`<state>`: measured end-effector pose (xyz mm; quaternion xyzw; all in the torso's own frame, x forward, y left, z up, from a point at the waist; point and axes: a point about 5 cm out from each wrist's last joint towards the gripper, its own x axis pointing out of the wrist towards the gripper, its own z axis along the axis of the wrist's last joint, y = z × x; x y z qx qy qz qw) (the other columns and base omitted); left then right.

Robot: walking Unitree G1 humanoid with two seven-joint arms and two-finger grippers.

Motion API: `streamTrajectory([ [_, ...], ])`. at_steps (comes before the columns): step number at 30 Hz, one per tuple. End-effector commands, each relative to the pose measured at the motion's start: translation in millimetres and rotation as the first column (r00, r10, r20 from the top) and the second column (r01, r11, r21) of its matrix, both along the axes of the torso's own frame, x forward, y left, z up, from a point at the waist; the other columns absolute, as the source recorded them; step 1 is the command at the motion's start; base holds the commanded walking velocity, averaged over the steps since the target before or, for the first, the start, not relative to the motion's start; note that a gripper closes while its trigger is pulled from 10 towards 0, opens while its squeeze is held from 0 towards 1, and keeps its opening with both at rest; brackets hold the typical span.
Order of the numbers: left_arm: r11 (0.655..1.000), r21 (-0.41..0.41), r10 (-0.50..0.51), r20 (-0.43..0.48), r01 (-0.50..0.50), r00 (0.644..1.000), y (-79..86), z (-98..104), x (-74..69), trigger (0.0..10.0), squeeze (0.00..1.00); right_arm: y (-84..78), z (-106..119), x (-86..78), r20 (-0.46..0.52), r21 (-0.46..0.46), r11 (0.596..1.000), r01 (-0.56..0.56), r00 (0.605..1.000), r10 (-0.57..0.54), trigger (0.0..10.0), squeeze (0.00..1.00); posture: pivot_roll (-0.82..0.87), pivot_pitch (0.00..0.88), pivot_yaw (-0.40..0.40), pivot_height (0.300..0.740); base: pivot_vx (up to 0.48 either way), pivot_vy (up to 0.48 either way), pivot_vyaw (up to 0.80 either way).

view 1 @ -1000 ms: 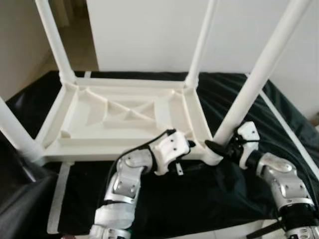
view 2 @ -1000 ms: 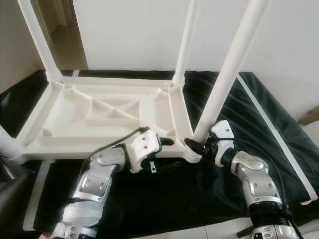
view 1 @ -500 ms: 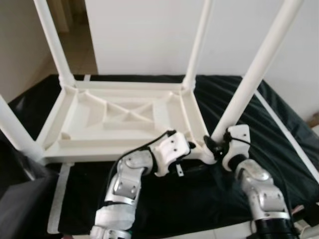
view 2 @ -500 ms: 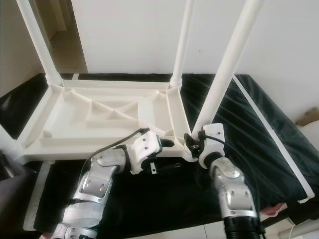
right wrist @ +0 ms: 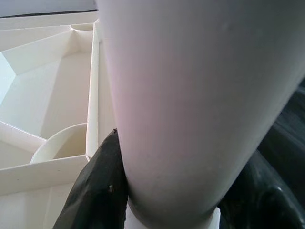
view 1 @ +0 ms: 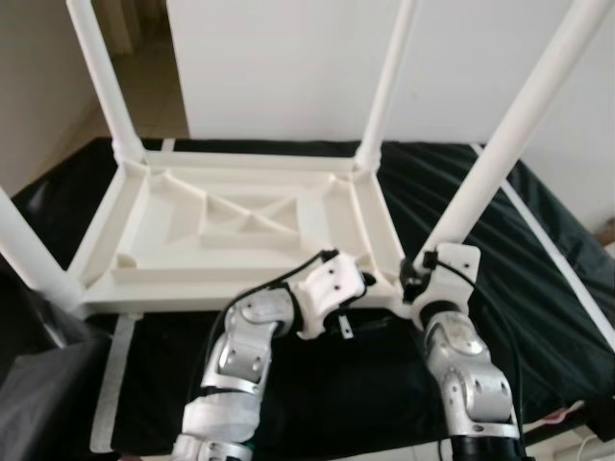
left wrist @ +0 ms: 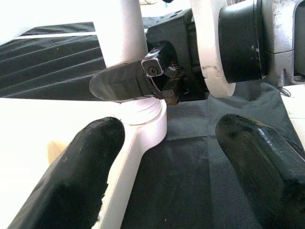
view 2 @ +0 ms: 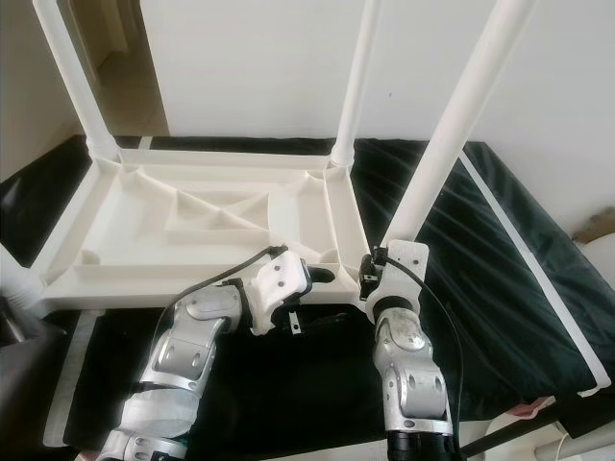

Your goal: Building children table

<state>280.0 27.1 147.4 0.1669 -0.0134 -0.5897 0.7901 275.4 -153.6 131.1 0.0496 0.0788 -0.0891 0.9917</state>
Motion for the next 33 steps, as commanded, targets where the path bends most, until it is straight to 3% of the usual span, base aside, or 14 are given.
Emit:
streamTrajectory([
  [1,0.961,-0.083,0.267,0.018,-0.265,0.964,0.1,-4,6.6,10.0,0.00,2.5,-18,-6.2,-0.094,0.037,0.999,0.040,0.995,-0.036,10.0,0.00,0.01,0.000,-0.084,0.740,0.000,0.000,0.00],
  [20,0.957,-0.090,0.277,0.025,-0.274,0.960,1.0,-1,8.4,10.0,0.00,4.4,-12,-4.2,-0.077,0.029,0.999,0.039,0.996,-0.037,10.0,0.00,0.01,0.000,-0.088,0.740,0.000,0.000,0.00],
  [21,0.957,-0.090,0.278,0.025,-0.274,0.960,1.0,-1,8.6,10.0,0.00,4.6,-11,-3.9,-0.070,0.028,0.999,0.035,0.997,-0.033,10.0,1.00,0.01,0.000,-0.088,0.740,0.000,0.000,0.00],
  [29,0.957,-0.093,0.277,0.025,-0.274,0.960,0.0,-1,8.8,10.0,0.00,3.3,-4,-2.2,-0.024,0.016,1.000,0.007,1.000,-0.007,10.0,1.00,0.00,0.000,-0.089,0.740,0.000,0.000,0.00],
  [33,0.957,-0.094,0.277,0.026,-0.274,0.961,-1.0,0,9.4,10.0,0.00,-2.9,3,-1.3,0.033,0.005,0.998,-0.062,0.998,0.062,10.0,1.00,0.00,0.000,-0.089,0.740,0.000,0.000,0.00],
])
